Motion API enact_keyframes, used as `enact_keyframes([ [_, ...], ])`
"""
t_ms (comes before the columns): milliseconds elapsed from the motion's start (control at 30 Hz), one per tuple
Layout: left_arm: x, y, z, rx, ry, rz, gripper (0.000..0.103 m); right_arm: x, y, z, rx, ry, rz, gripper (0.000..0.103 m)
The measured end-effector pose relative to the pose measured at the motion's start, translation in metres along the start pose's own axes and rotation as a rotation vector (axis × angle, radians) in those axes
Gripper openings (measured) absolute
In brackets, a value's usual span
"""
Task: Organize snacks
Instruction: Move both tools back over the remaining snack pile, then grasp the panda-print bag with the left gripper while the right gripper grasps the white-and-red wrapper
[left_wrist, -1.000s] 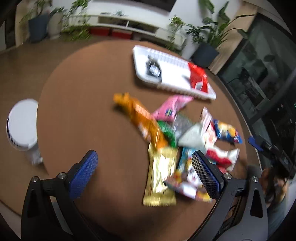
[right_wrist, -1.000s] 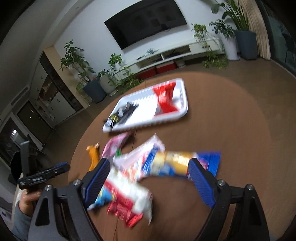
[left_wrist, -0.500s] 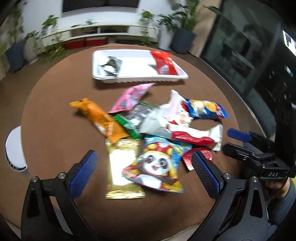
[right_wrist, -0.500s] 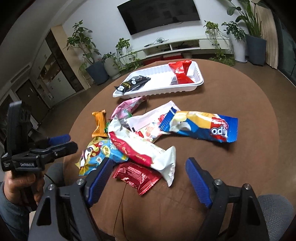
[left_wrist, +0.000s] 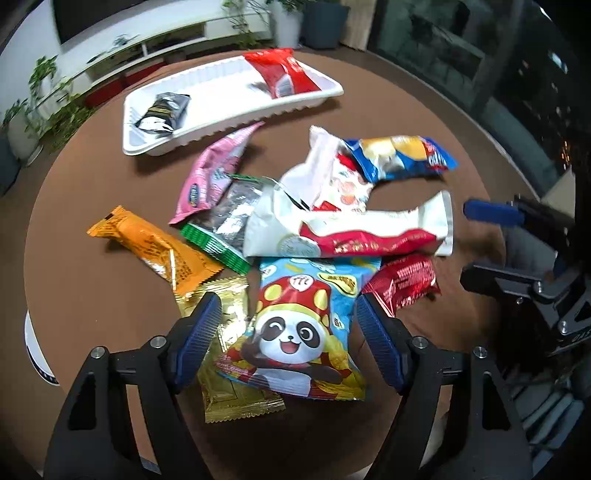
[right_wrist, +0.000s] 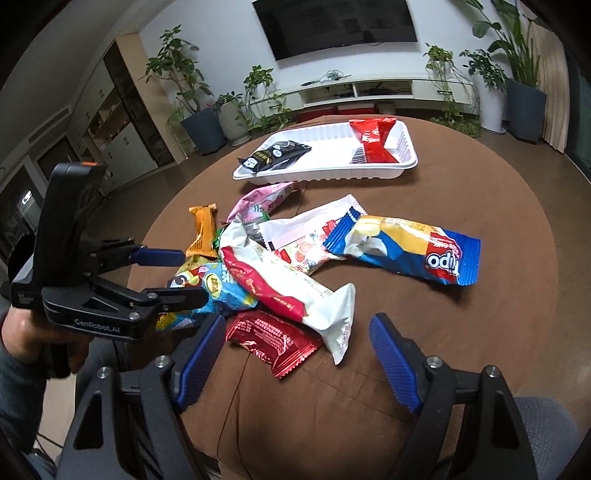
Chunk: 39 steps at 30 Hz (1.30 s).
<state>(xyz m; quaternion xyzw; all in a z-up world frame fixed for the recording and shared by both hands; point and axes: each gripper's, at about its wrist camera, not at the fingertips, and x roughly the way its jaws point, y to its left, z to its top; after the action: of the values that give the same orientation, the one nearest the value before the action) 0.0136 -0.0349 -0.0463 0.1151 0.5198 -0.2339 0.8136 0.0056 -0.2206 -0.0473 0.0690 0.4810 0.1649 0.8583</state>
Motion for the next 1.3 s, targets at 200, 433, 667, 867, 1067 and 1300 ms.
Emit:
enact_keyframes([
  [200, 0.014, -0.003, 0.004, 0.030, 0.044, -0.027, 0.058, 0.008, 0.008, 0.007, -0.092, 0.053, -0.007, 0.079],
  [433, 0.016, -0.005, 0.010, 0.048, 0.051, -0.033, 0.050, 0.021, 0.013, 0.018, -0.171, 0.122, -0.001, 0.078],
  [667, 0.014, -0.001, 0.010, 0.042, 0.043, -0.054, 0.042, 0.023, 0.015, 0.031, -0.253, 0.178, 0.000, 0.075],
  [867, 0.010, -0.001, 0.006, 0.030, 0.026, -0.071, 0.042, 0.013, 0.018, 0.043, -0.316, 0.210, 0.014, 0.075],
  [1067, -0.004, 0.003, -0.007, -0.015, -0.012, -0.083, 0.041, 0.037, 0.035, 0.056, -0.421, 0.277, 0.041, 0.068],
  [1300, -0.018, 0.014, -0.028, -0.102, -0.057, -0.106, 0.041, 0.077, 0.042, 0.067, -0.455, 0.366, 0.046, 0.054],
])
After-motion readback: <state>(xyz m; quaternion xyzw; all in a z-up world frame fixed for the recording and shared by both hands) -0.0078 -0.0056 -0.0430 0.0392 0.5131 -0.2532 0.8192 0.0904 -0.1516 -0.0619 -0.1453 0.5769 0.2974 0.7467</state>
